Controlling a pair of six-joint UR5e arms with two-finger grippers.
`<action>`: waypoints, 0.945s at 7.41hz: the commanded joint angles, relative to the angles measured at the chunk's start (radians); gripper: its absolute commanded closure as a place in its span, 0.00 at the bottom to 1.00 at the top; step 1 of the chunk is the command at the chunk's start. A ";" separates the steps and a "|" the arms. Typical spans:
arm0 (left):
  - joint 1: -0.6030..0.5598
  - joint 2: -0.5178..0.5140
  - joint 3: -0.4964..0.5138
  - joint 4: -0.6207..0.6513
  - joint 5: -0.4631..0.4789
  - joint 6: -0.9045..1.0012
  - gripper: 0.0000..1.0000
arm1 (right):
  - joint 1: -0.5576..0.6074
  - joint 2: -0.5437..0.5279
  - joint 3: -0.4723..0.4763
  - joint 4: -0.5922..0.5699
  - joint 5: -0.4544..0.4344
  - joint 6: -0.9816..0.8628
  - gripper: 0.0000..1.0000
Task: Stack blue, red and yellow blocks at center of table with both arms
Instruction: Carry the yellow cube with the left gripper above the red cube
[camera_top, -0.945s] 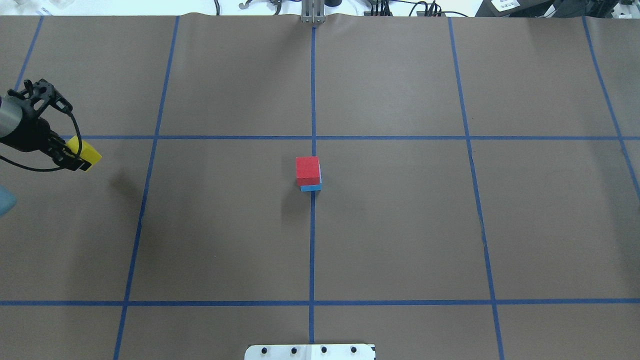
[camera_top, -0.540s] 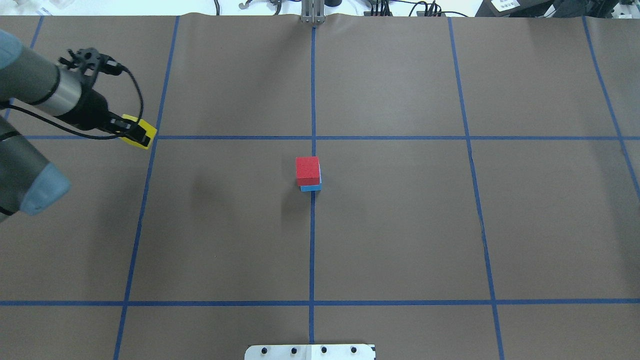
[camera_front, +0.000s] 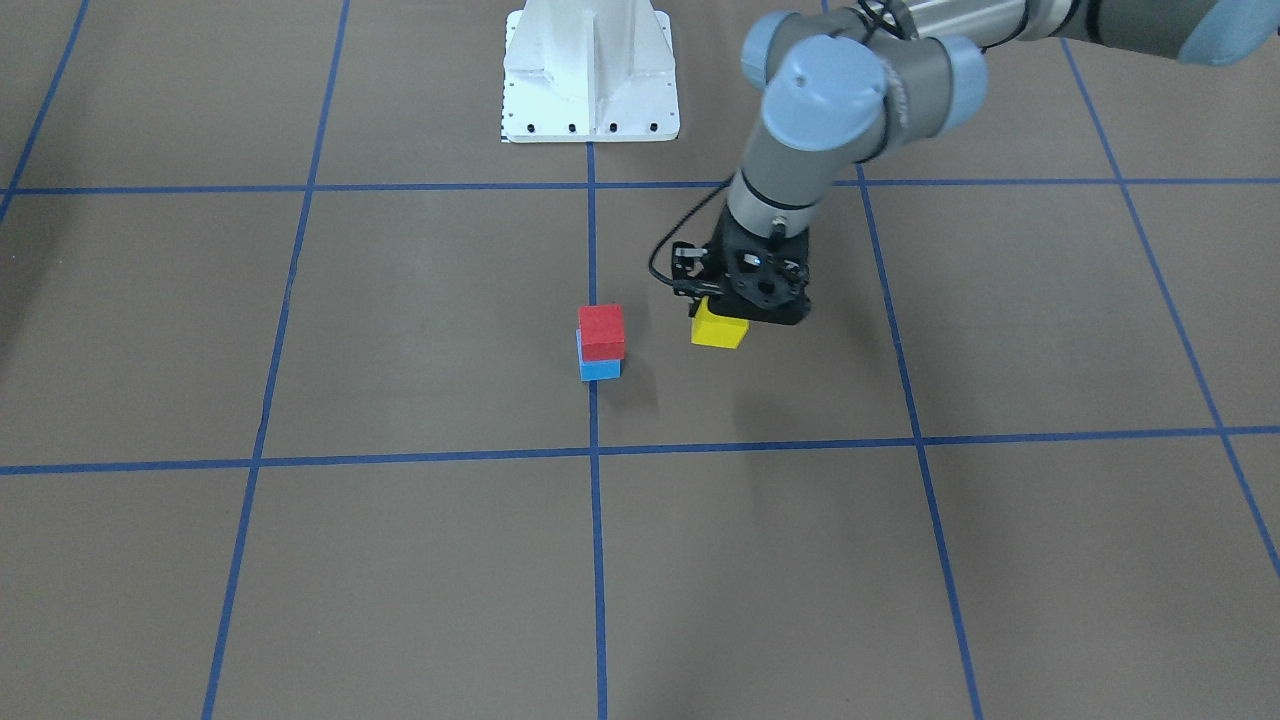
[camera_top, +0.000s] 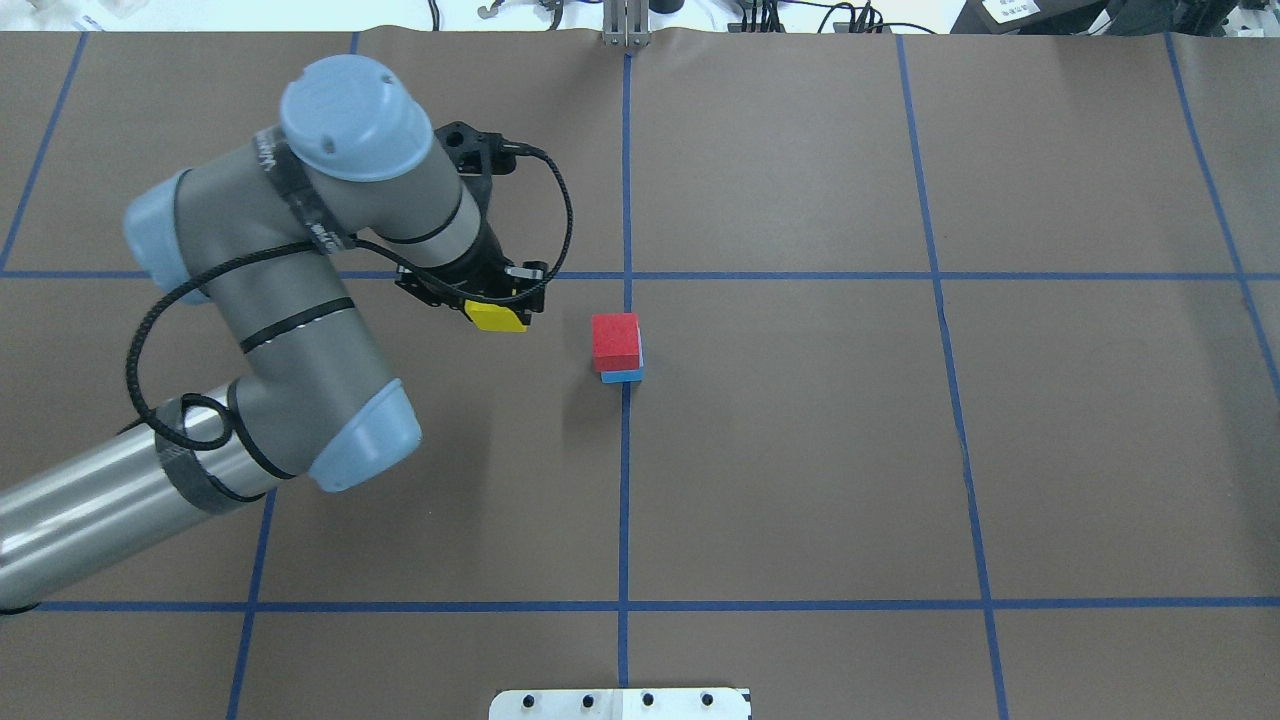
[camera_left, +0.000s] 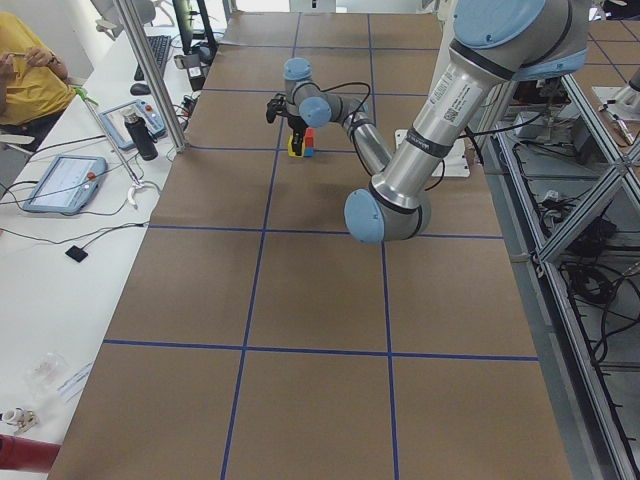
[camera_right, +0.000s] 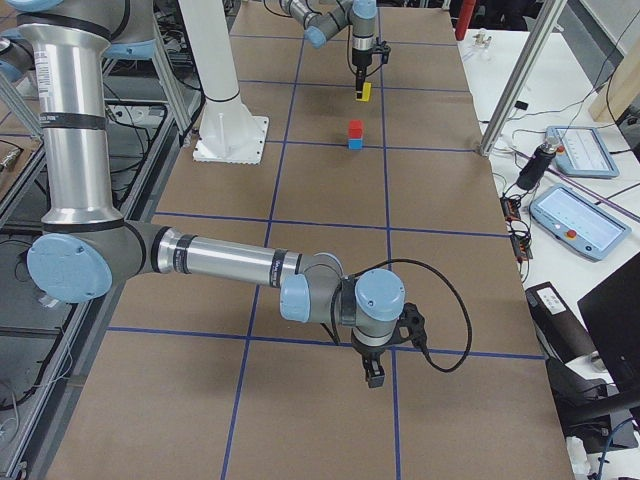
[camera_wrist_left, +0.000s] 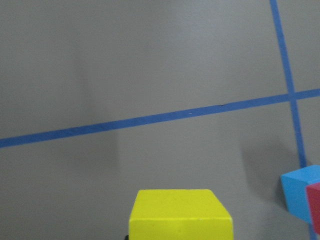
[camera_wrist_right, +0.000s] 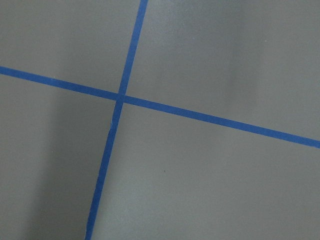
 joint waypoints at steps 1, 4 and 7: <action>0.083 -0.174 0.074 0.108 0.058 -0.107 1.00 | 0.000 -0.001 0.000 0.000 0.000 0.001 0.01; 0.102 -0.211 0.147 0.104 0.079 -0.123 1.00 | 0.000 0.001 0.000 0.000 0.000 0.004 0.01; 0.099 -0.211 0.165 0.105 0.091 -0.122 0.99 | -0.002 0.001 0.001 0.000 0.000 0.008 0.01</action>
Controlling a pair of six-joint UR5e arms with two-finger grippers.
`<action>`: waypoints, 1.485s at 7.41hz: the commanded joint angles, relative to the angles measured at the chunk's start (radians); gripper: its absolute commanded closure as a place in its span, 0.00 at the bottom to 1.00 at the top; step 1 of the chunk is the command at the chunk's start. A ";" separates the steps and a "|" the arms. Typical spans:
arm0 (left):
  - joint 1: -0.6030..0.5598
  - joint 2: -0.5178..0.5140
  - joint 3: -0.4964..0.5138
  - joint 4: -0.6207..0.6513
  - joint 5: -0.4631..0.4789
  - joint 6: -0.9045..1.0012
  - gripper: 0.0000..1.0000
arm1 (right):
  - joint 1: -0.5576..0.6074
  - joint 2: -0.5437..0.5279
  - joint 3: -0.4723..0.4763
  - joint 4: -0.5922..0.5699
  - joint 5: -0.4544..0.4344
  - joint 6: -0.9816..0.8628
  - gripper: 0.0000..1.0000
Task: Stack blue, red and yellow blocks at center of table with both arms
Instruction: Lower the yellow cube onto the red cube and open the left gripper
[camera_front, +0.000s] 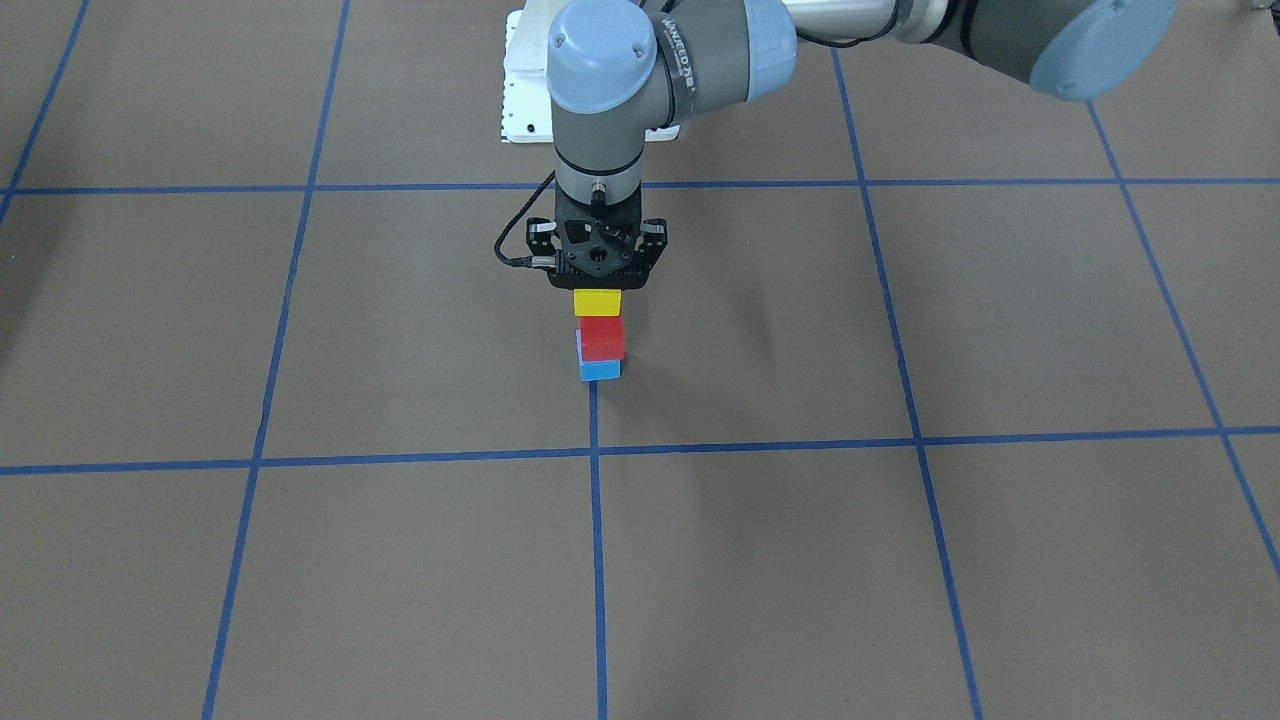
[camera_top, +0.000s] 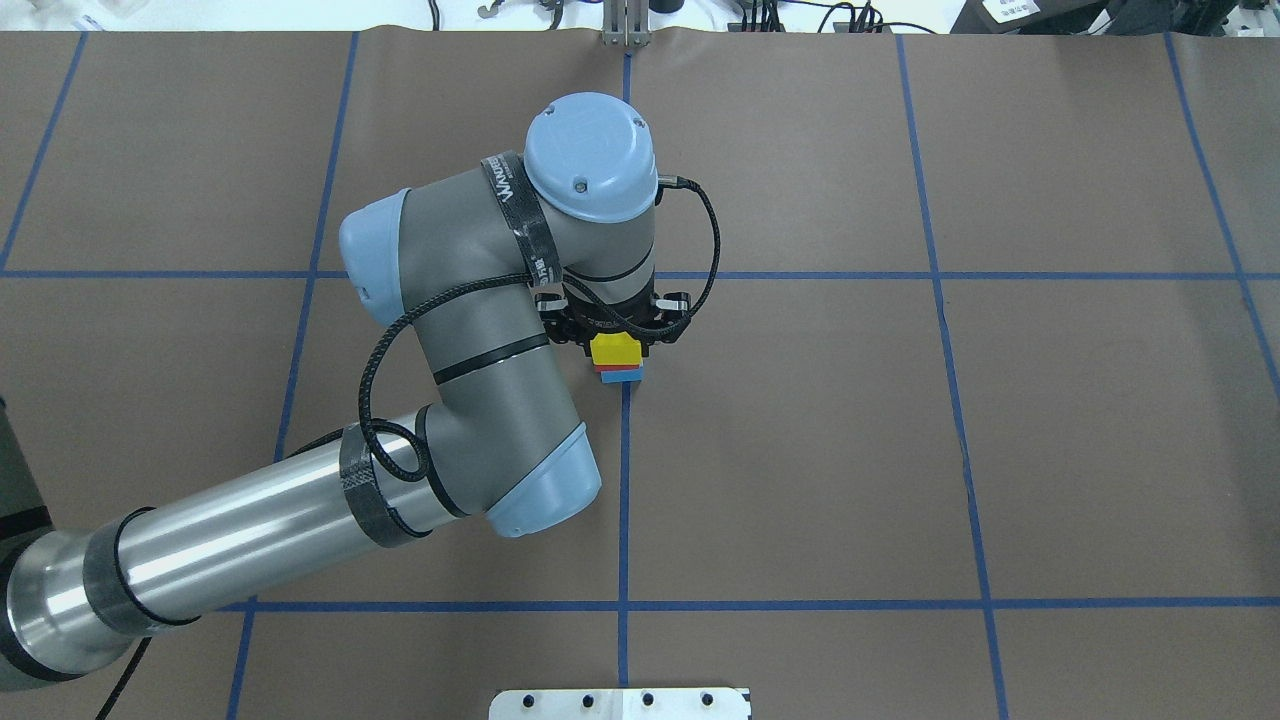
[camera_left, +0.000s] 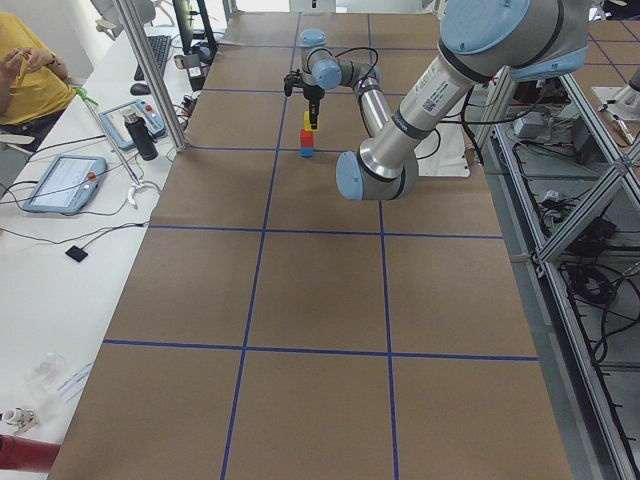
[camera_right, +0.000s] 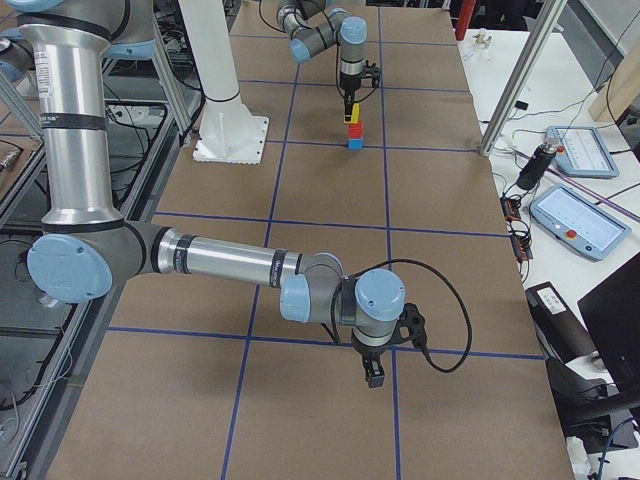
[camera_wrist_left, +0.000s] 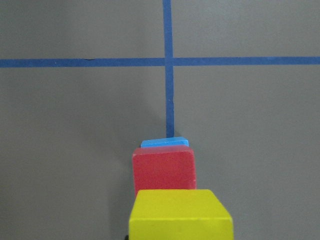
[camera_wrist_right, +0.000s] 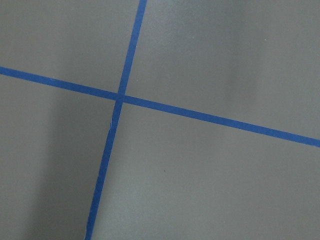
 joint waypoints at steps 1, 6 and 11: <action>-0.002 -0.002 0.016 0.000 0.011 -0.003 0.99 | -0.001 0.000 0.000 0.000 0.000 0.001 0.01; -0.002 -0.030 0.063 -0.011 0.019 -0.034 0.48 | 0.000 -0.001 0.000 0.000 0.000 -0.004 0.01; -0.003 -0.044 0.097 -0.017 0.019 -0.026 0.34 | 0.000 -0.008 0.000 0.000 0.002 -0.009 0.01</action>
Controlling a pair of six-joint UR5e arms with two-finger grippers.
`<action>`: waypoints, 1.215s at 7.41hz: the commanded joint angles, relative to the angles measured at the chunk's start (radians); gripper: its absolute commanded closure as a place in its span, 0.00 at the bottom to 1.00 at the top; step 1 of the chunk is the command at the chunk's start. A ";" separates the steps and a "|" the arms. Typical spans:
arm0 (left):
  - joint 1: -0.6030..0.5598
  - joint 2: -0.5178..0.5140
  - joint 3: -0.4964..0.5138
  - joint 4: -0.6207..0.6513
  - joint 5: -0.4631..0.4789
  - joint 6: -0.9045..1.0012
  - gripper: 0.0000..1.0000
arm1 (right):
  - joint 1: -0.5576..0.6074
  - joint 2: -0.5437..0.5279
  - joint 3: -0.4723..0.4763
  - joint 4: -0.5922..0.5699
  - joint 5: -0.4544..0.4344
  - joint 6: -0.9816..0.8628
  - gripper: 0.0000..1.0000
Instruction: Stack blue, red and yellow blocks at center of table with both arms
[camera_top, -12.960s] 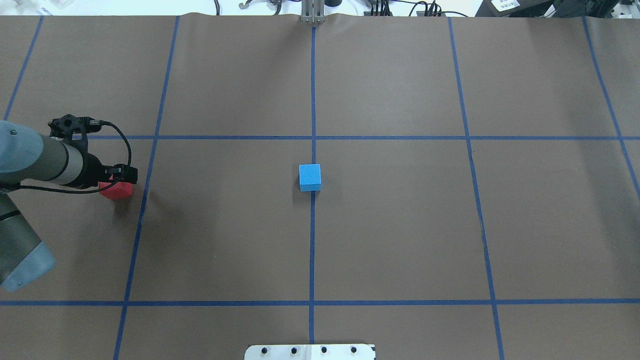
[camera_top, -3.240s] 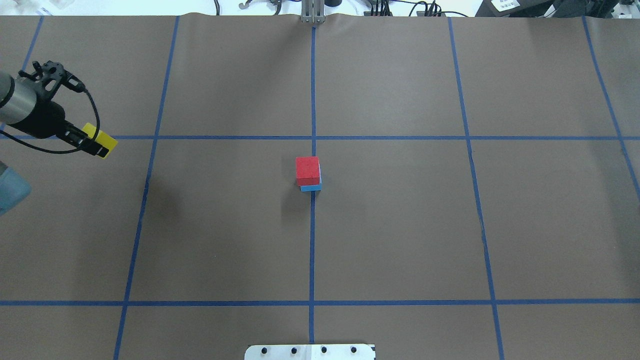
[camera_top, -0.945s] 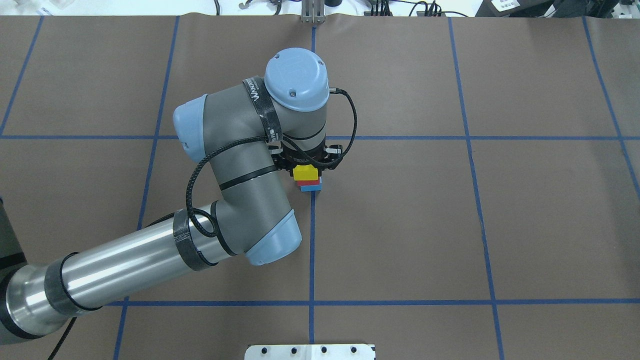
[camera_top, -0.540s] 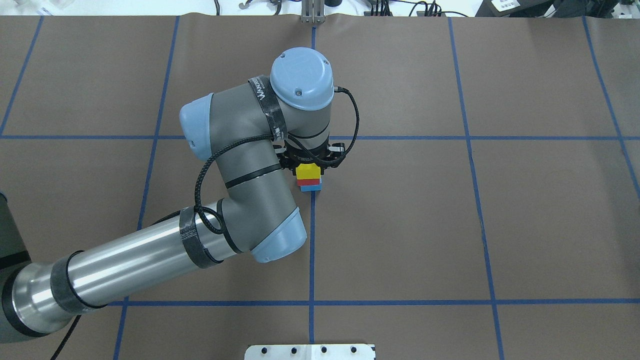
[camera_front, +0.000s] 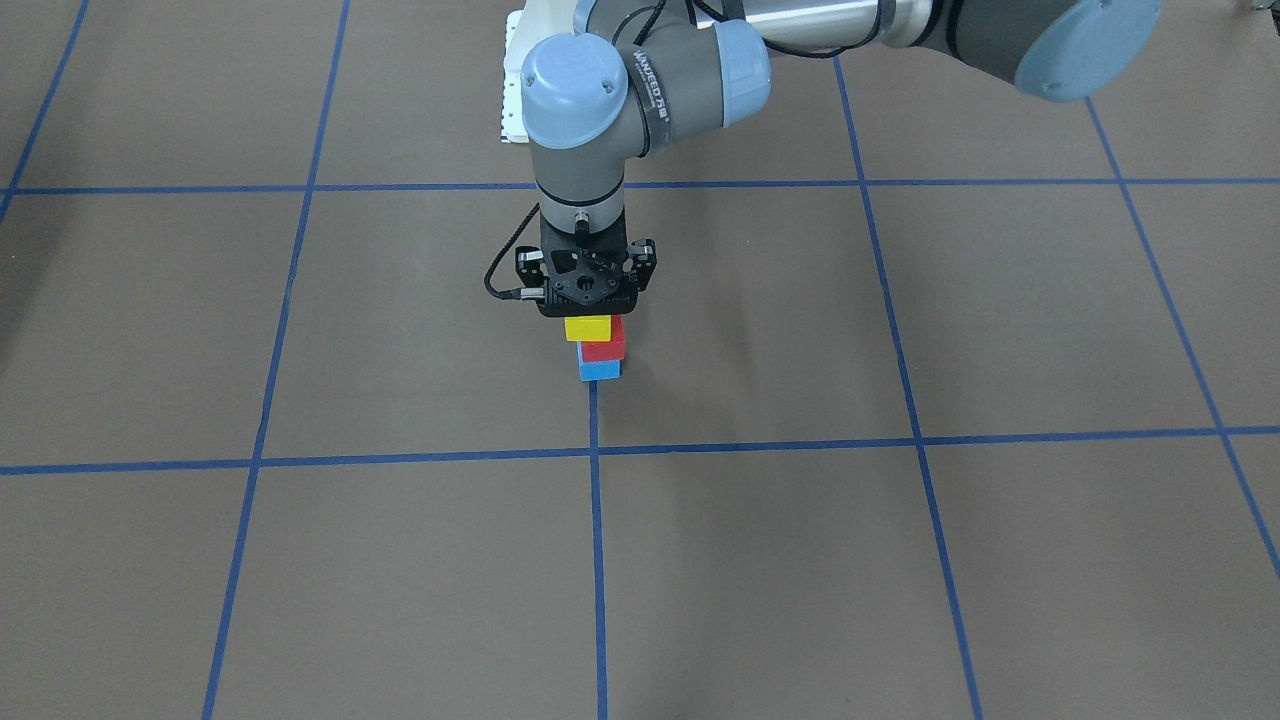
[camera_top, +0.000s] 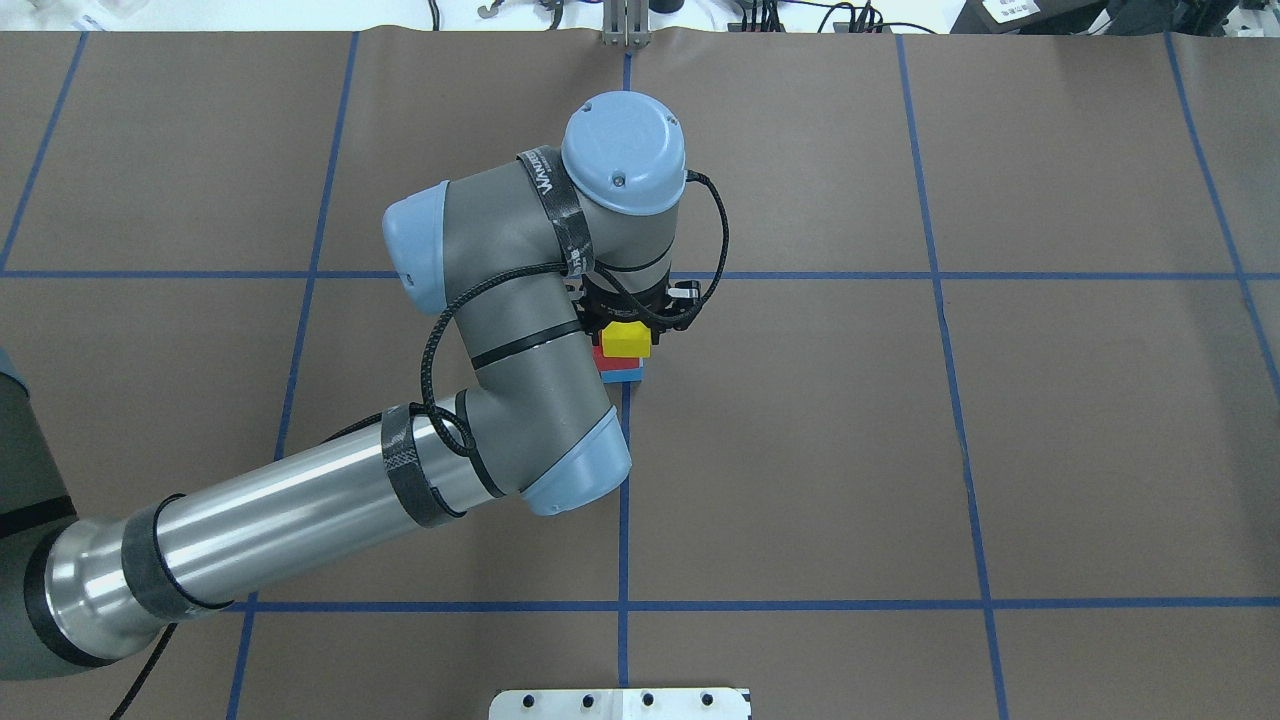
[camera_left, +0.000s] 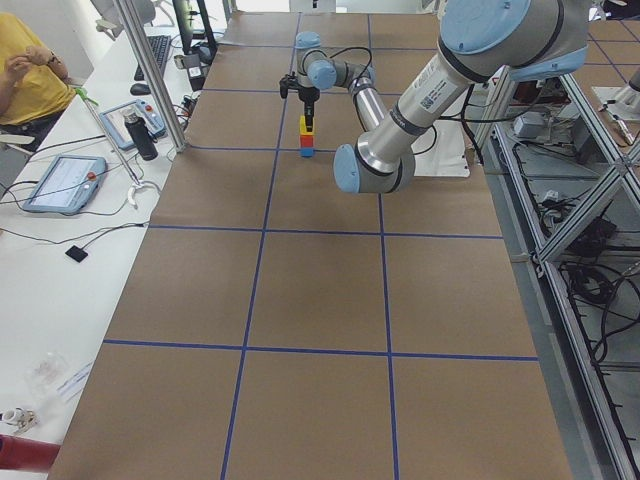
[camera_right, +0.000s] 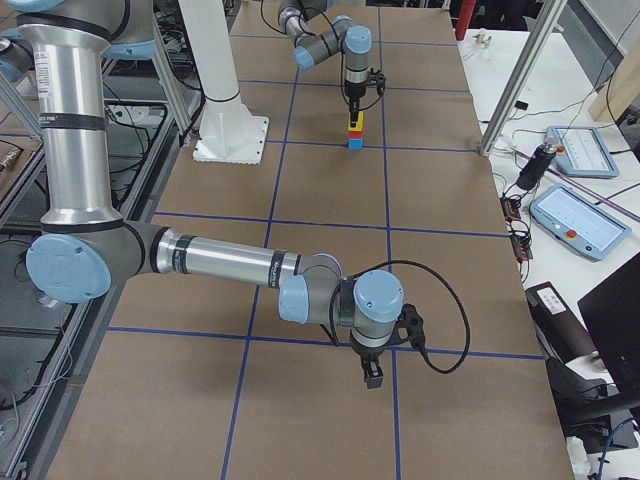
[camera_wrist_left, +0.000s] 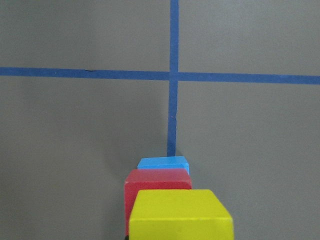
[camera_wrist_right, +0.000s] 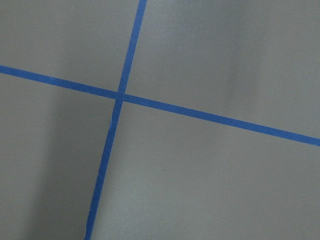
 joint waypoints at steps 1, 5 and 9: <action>-0.001 0.004 -0.001 0.002 0.000 0.004 0.34 | 0.000 -0.003 0.000 0.000 0.001 -0.001 0.01; -0.021 0.004 -0.056 0.009 -0.005 0.018 0.00 | 0.000 -0.002 0.000 0.002 0.001 -0.001 0.01; -0.153 0.157 -0.377 0.190 -0.078 0.272 0.00 | 0.000 -0.003 -0.002 0.000 -0.001 0.000 0.01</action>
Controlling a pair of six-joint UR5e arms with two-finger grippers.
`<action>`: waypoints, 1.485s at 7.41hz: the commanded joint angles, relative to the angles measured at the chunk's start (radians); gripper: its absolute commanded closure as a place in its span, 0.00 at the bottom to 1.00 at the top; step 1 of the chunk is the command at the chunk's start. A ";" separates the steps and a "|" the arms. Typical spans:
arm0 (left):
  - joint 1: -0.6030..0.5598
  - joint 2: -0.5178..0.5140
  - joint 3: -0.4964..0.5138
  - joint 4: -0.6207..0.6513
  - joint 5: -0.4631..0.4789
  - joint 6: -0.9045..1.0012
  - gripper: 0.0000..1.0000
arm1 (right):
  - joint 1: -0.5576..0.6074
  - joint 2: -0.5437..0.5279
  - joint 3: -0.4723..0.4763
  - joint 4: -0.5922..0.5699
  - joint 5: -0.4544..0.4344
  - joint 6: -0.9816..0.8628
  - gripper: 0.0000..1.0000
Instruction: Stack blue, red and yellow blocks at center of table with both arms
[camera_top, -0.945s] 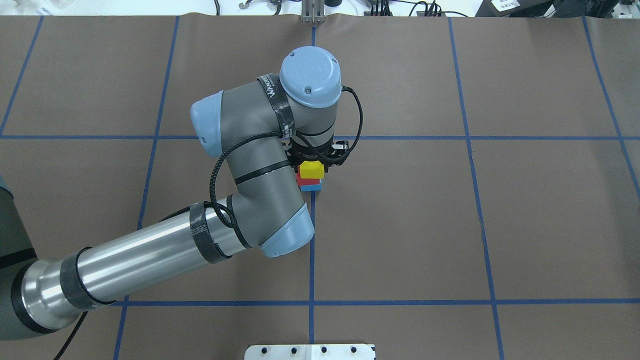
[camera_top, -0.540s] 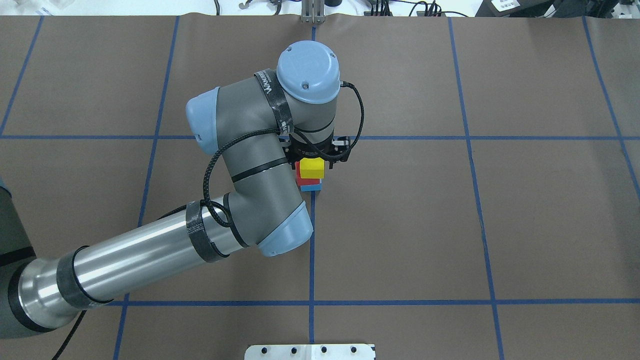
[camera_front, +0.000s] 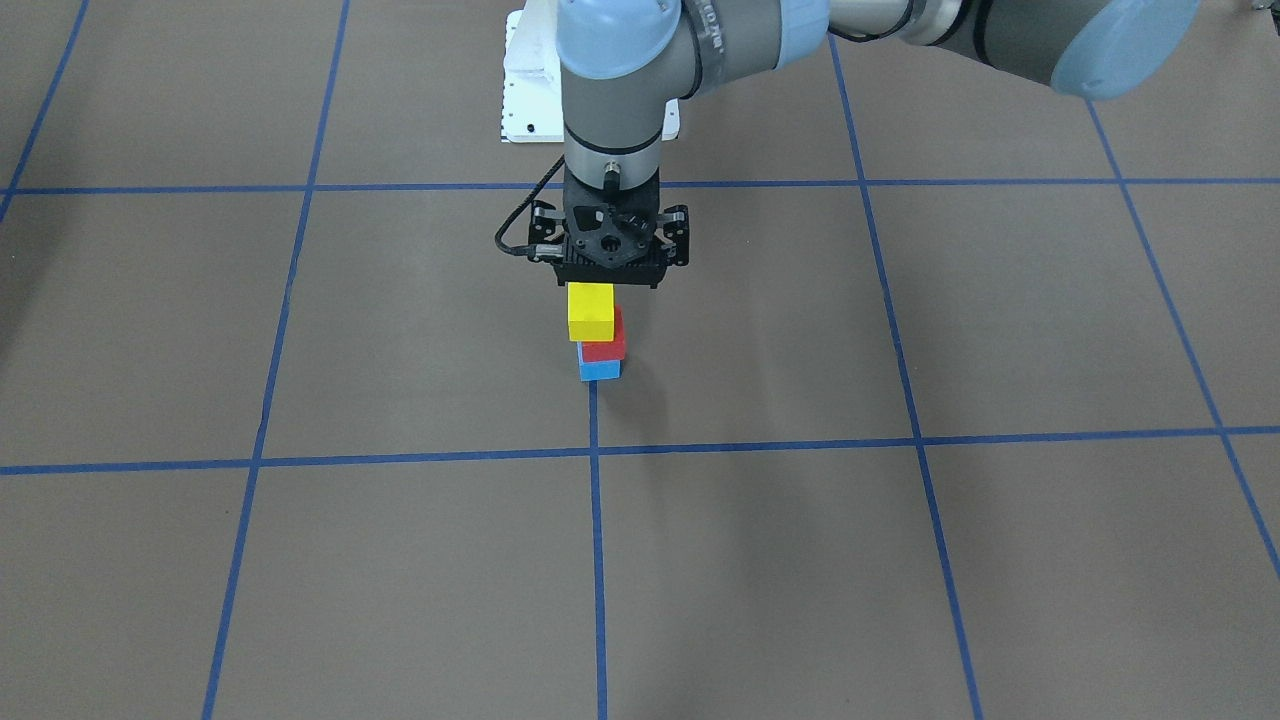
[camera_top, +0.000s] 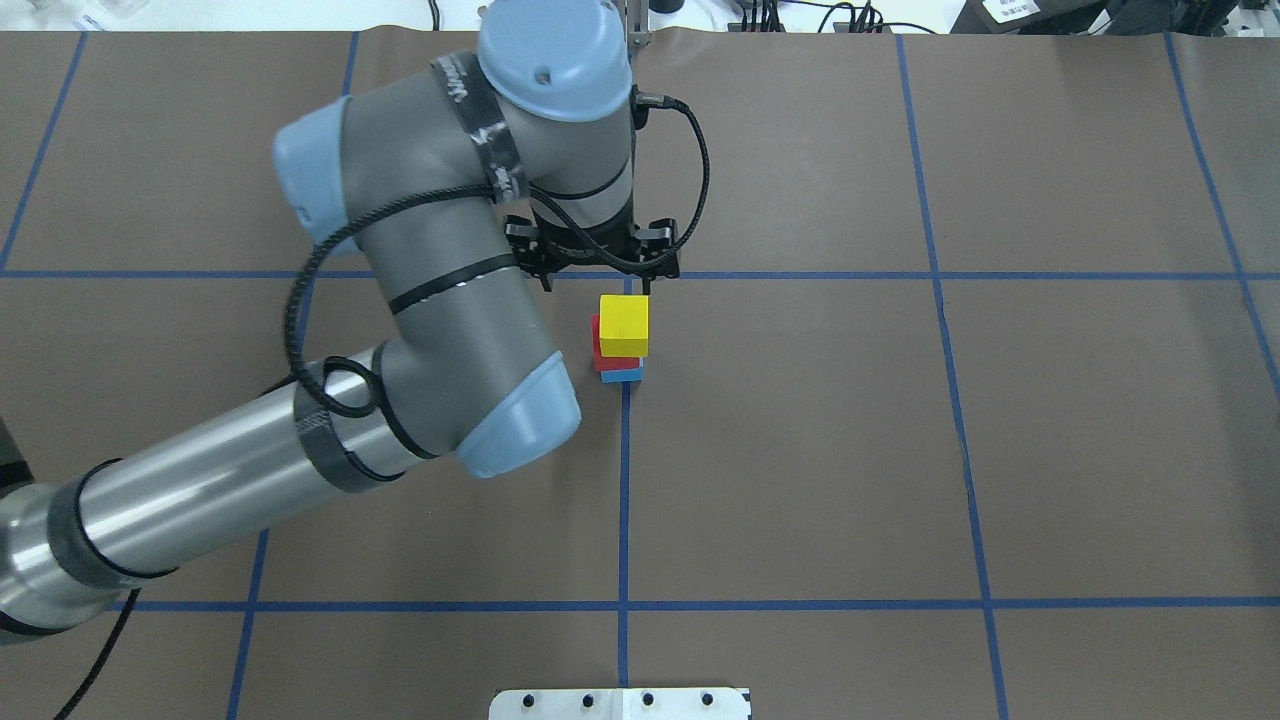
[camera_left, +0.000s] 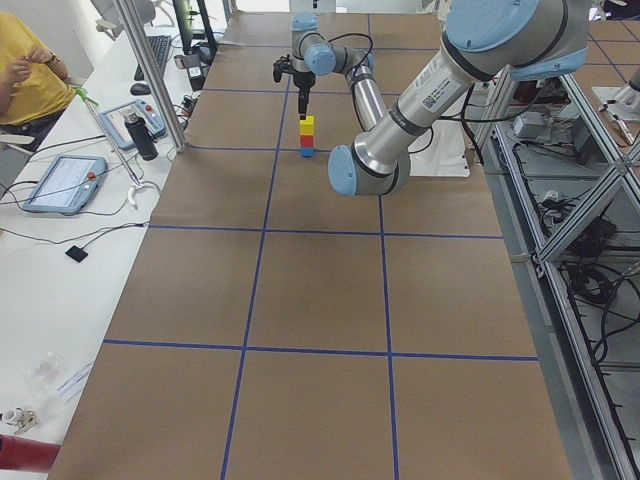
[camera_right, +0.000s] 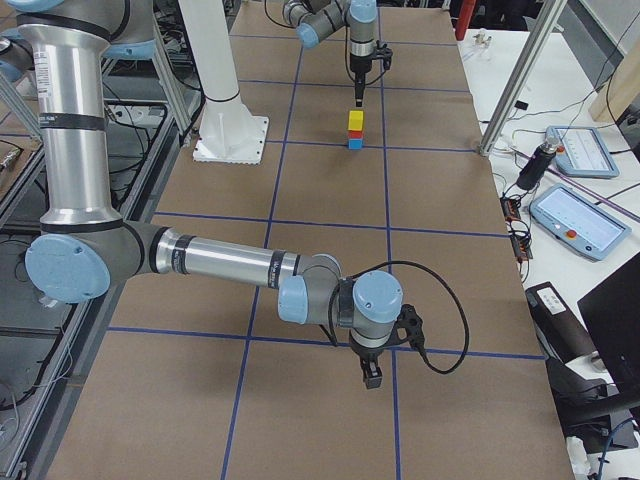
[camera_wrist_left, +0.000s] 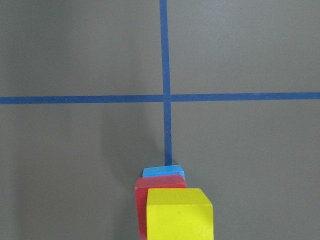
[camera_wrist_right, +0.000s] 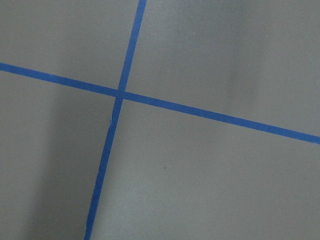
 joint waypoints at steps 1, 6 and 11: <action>-0.117 0.250 -0.286 0.054 -0.040 0.234 0.00 | 0.000 -0.001 -0.003 -0.001 -0.001 0.002 0.01; -0.710 0.765 -0.269 0.042 -0.292 1.200 0.00 | 0.011 -0.009 -0.003 -0.001 -0.001 0.001 0.01; -0.878 1.050 -0.184 -0.153 -0.304 1.245 0.00 | 0.011 -0.010 -0.003 -0.001 -0.001 0.001 0.01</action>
